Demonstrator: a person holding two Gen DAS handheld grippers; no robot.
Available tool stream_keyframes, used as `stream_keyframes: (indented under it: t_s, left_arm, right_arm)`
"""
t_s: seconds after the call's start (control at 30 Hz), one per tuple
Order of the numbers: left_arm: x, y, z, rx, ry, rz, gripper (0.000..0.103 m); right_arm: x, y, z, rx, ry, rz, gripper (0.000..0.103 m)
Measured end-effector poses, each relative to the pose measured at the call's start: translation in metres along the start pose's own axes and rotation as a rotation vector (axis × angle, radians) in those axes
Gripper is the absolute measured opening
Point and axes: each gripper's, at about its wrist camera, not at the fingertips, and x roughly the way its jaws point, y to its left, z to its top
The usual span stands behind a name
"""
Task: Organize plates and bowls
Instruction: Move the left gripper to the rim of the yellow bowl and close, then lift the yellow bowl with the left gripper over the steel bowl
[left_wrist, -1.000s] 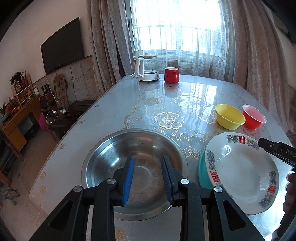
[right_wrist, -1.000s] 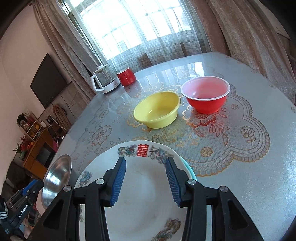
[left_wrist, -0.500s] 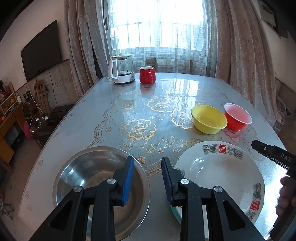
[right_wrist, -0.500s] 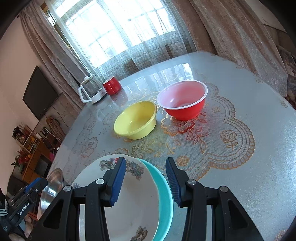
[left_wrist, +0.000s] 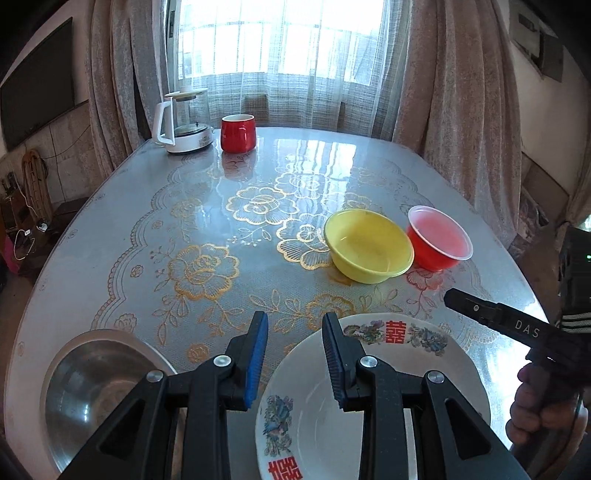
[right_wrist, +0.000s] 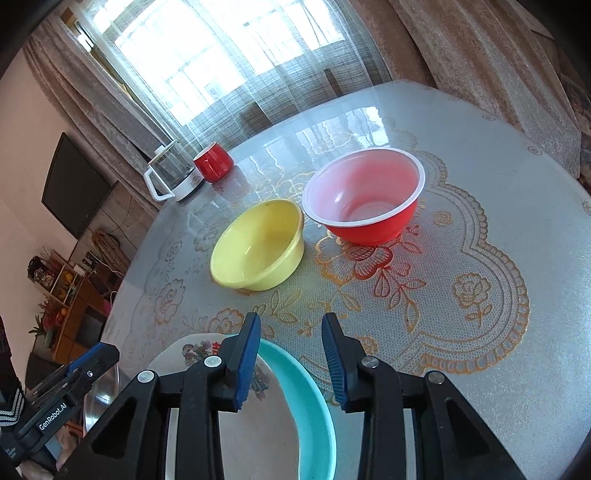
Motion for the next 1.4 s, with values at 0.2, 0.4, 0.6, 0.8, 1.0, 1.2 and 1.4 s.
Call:
stream_keyframes:
  t_s: [0.2,0.4,0.6,0.8,1.0,1.2,1.4]
  left_arm:
    - [0.034,-0.007,0.029,-0.013,0.044,-0.054,0.031]
    - [0.067,-0.001,0.051,-0.119,0.102,-0.104,0.034]
    - [0.103,-0.002,0.064,-0.208,0.185,-0.158,0.032]
    - [0.121,-0.011,0.062,-0.207,0.209,-0.163,0.012]
    - [0.099,-0.006,0.049,-0.216,0.168,-0.175,0.012]
    - [0.058,0.009,0.04,-0.235,0.114,-0.155,0.012]
    - [0.012,0.023,0.027,-0.211,0.05,-0.106,0.012]
  right_arm:
    - [0.035,-0.002,0.026,0.07,0.069,0.02,0.035]
    - [0.06,-0.008,0.047,0.096,0.108,-0.011,0.035]
    - [0.077,-0.012,0.059,0.11,0.12,-0.011,0.027]
    - [0.079,-0.002,0.06,0.065,0.109,-0.008,0.013]
    - [0.073,0.007,0.058,0.021,0.096,-0.013,0.013]
    - [0.063,0.024,0.05,0.004,0.09,0.037,0.013]
    - [0.048,0.052,0.038,-0.046,0.076,0.082,0.013]
